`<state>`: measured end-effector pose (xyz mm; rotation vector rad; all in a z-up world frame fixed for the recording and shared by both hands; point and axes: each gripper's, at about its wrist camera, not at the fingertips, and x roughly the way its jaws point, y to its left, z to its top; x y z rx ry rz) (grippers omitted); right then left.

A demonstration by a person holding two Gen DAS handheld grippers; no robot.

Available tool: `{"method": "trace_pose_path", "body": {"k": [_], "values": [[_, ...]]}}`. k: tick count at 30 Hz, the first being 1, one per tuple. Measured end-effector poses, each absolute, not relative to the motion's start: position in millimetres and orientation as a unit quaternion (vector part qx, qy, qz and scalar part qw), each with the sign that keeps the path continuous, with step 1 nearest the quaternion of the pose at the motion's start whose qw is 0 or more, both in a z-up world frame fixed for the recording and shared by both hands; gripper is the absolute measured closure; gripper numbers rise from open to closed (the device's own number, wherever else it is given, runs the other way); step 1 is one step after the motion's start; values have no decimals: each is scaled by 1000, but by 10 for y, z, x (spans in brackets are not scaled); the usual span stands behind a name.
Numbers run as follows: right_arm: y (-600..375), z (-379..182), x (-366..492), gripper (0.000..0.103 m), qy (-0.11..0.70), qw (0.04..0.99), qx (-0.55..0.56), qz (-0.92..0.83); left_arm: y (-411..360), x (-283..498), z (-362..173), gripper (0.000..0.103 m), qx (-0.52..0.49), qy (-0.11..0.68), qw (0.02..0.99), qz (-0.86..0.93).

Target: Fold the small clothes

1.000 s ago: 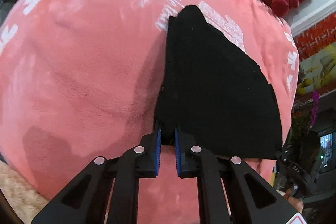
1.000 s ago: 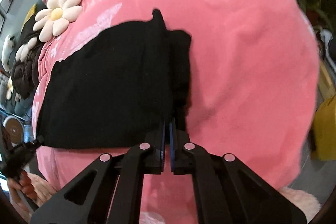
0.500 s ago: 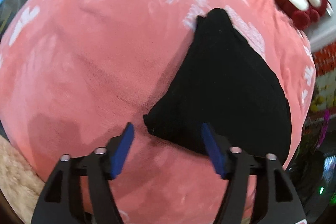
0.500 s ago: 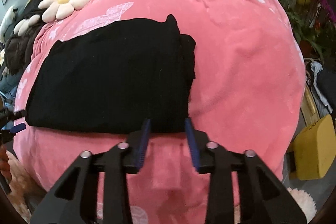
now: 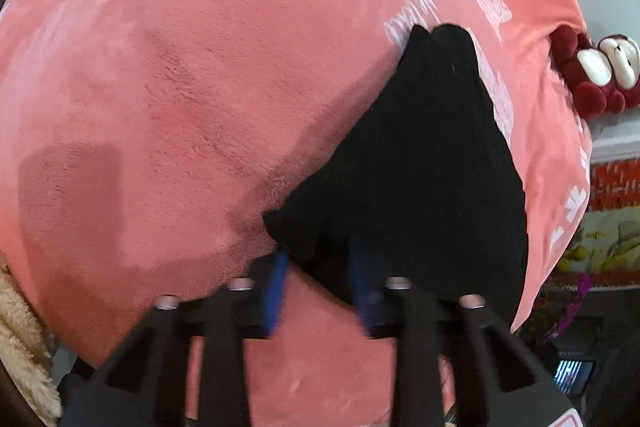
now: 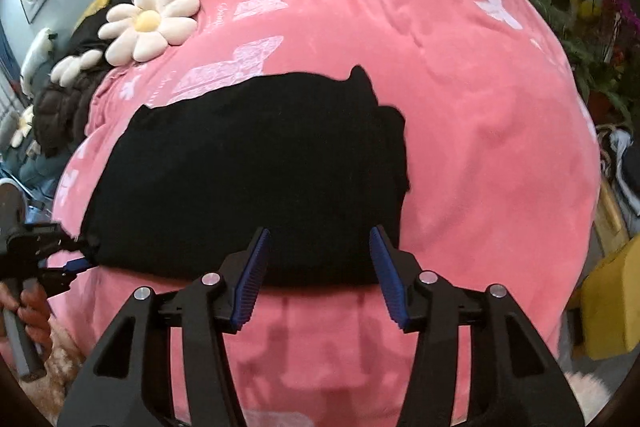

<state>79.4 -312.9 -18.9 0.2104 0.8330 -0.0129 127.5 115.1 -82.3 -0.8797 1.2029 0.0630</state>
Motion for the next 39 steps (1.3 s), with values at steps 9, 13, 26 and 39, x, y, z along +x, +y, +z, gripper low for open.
{"method": "trace_pose_path", "body": {"k": [9,13,26,39], "values": [[-3387,-345,920,53,427,892,148,-19,1069,1103,-670,97,-362,545,755,39],[-3368,-428,915,53,436,888,145,-20,1069,1067,-803,96,-371,551,746,52],[-3379,-605,1037,99,501,858,114,-15,1068,1173,-826,80,-352,563,746,40],[-3034,-387,680,52,428,902,56,-5,914,1360,-683,97,-353,545,760,7]]}}
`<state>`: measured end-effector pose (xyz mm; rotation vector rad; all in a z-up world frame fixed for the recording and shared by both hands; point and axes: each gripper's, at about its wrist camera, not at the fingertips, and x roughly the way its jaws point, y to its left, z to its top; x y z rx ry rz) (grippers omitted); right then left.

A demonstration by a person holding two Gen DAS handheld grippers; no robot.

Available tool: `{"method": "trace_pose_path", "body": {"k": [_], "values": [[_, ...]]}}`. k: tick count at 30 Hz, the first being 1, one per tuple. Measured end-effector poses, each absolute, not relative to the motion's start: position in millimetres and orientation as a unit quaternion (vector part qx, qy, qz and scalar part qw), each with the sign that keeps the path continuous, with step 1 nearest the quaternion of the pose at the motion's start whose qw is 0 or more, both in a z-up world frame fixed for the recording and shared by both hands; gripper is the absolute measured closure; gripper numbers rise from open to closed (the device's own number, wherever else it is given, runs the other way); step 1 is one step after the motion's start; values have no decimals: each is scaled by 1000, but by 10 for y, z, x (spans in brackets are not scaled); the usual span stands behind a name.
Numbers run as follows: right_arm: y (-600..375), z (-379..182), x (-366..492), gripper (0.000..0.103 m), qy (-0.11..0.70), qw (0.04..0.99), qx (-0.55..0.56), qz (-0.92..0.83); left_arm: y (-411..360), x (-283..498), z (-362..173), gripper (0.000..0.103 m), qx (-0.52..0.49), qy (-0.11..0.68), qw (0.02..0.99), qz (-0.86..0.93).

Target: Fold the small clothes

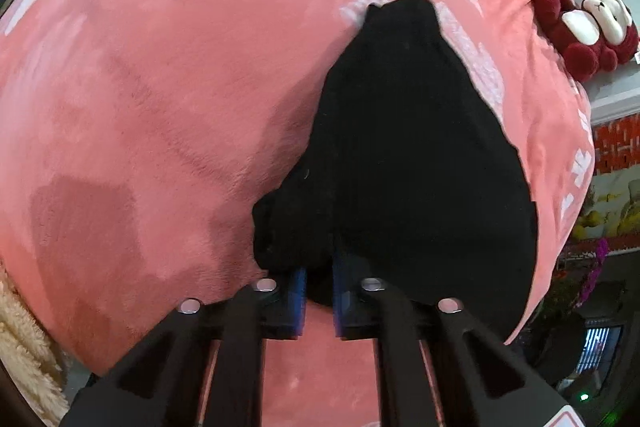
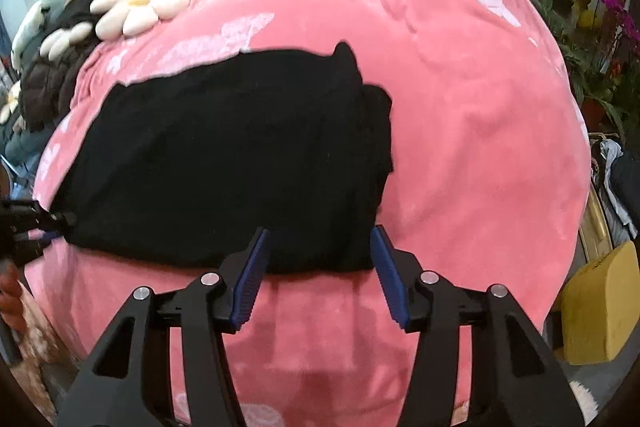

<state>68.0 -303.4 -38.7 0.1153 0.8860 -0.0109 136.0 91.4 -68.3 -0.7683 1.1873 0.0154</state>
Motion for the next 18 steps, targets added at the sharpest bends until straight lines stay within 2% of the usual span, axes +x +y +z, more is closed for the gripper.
{"method": "trace_pose_path", "body": {"k": [2,4,8,13,18], "values": [[-3049,-374,675,40,420,906,59,-6,911,1358,-519,97,-359,526,771,-3],[-3079,-343,656,34,408,911,66,-7,854,1355,-300,98,-343,508,790,-14],[-3170,-338,666,34,403,910,98,-6,559,1400,320,98,-291,464,834,-61],[-3401,-306,643,34,391,907,156,-18,-168,1491,913,98,-216,432,866,-132],[-3651,-264,581,34,372,904,208,-36,-1036,1493,1069,98,-136,431,868,-207]]}}
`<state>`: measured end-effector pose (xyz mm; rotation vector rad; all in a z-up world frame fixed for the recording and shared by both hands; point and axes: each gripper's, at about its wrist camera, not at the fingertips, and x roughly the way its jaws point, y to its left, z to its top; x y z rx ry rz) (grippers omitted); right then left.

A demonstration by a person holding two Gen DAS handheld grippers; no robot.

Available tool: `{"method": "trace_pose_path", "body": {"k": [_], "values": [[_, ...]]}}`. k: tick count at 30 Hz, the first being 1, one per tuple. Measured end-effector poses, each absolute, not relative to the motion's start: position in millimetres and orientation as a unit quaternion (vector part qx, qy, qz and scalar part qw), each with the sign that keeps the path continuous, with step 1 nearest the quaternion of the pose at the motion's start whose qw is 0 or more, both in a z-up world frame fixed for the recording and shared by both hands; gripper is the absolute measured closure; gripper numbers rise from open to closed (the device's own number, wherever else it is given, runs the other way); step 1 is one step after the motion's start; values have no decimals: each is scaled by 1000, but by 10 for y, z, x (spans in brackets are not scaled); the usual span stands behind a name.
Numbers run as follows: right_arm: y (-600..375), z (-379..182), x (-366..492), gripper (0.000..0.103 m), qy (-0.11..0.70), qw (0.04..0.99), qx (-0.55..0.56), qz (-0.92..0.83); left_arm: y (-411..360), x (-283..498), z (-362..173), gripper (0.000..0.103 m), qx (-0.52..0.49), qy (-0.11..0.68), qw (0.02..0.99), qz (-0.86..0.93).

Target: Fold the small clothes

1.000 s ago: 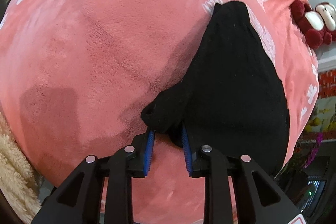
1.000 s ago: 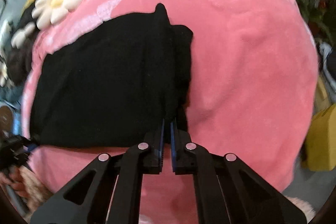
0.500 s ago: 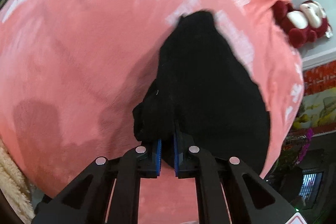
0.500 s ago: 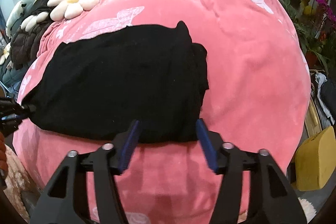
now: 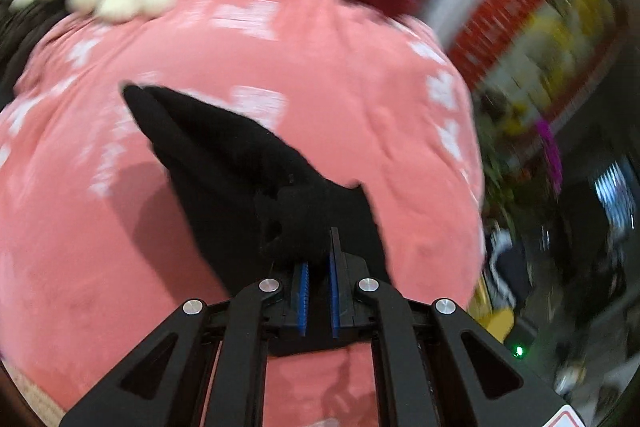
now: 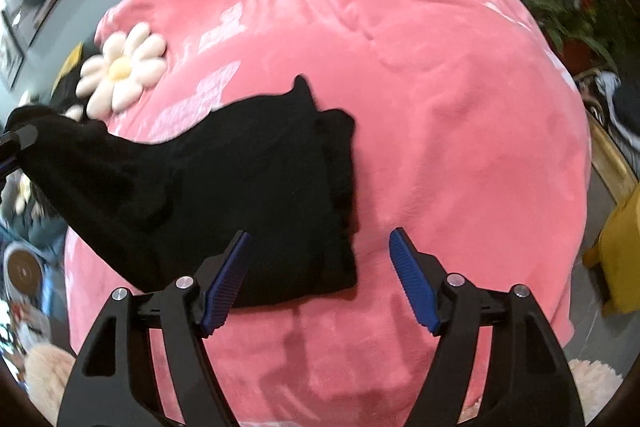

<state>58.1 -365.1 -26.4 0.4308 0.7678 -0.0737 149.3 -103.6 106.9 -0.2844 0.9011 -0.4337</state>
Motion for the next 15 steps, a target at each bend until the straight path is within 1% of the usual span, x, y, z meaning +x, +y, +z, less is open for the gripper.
{"method": "trace_pose_path", "body": {"k": [2,4,6,9,10,11,13,15], "values": [[-3753,-233,540,34,360,903,229,-43,-1413,1466,991,98,-101,441,861,-233],[-3861,-208,499,34,349,903,244,-57,-1733,1459,794,97,-71,464,847,-250],[-3982,-204,459,33,342,899,263,-74,-1975,1451,452,97,-55,500,827,-251],[-4218,-222,389,33,327,889,307,-96,-2053,1424,-74,95,-54,559,797,-221],[-4290,-228,375,33,322,884,324,-96,-2024,1404,-133,94,-58,561,797,-215],[-4325,-234,363,33,321,882,332,-91,-1960,1356,-186,92,-65,557,803,-203],[-4343,-248,390,33,324,879,343,-69,-1835,1268,-168,91,-77,548,807,-207],[-4296,-245,464,33,333,880,338,-37,-1704,1211,-98,86,-80,541,812,-205]]}}
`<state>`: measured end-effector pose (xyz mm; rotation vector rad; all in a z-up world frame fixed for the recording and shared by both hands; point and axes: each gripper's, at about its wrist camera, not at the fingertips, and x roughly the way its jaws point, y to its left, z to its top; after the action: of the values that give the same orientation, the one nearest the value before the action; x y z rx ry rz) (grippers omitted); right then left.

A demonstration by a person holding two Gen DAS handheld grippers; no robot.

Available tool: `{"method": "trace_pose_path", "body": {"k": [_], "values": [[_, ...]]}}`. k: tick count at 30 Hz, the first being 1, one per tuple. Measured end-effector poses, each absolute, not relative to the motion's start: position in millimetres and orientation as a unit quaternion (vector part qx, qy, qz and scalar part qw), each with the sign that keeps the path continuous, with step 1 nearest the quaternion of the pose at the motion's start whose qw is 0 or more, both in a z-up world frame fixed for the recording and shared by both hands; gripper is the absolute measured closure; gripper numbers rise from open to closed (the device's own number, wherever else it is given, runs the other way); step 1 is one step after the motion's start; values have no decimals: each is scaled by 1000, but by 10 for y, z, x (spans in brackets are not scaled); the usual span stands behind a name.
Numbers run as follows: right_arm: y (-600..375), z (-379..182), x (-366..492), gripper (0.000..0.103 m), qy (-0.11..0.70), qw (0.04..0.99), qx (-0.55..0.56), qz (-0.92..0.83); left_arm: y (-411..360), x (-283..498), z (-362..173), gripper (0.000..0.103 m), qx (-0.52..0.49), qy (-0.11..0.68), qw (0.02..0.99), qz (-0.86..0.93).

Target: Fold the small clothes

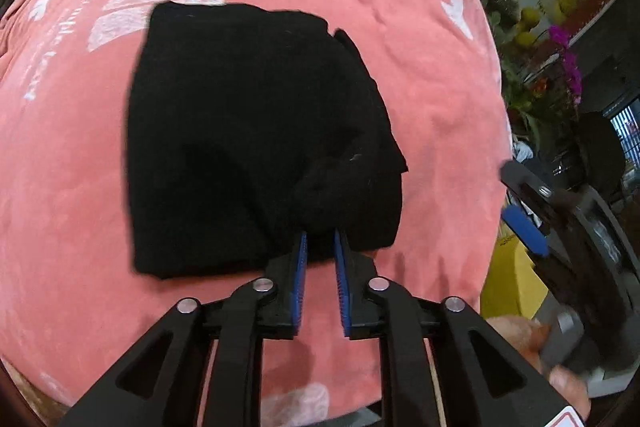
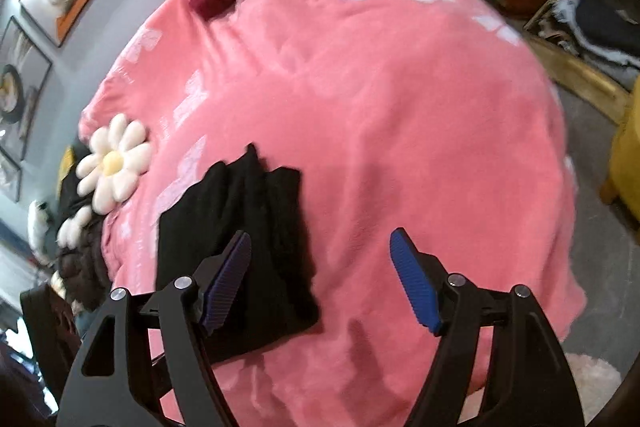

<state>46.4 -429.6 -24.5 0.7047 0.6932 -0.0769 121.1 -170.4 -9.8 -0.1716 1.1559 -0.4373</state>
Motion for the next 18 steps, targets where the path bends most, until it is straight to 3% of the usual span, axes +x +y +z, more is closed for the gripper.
{"method": "trace_pose_path", "body": {"k": [2,5,7,13,15,16,18], "values": [[-4161,-220,590,33,350,882,316,-1,-1522,1091,22,70,-82,525,823,-200],[-3946,-187,748,31,374,883,281,30,-1358,976,155,61,-71,505,838,-197],[-3810,-197,877,27,397,879,260,43,-1288,913,187,61,-60,502,841,-190],[-3482,-443,1218,27,477,849,223,57,-1111,838,131,56,-35,526,835,-159],[-3382,-578,1319,64,505,832,217,73,-1044,828,106,53,-36,532,832,-151],[-3370,-577,1337,92,509,831,213,75,-1007,822,97,53,-39,533,831,-150],[-3412,-359,1275,92,476,850,214,75,-958,808,84,53,-47,536,830,-148]]}}
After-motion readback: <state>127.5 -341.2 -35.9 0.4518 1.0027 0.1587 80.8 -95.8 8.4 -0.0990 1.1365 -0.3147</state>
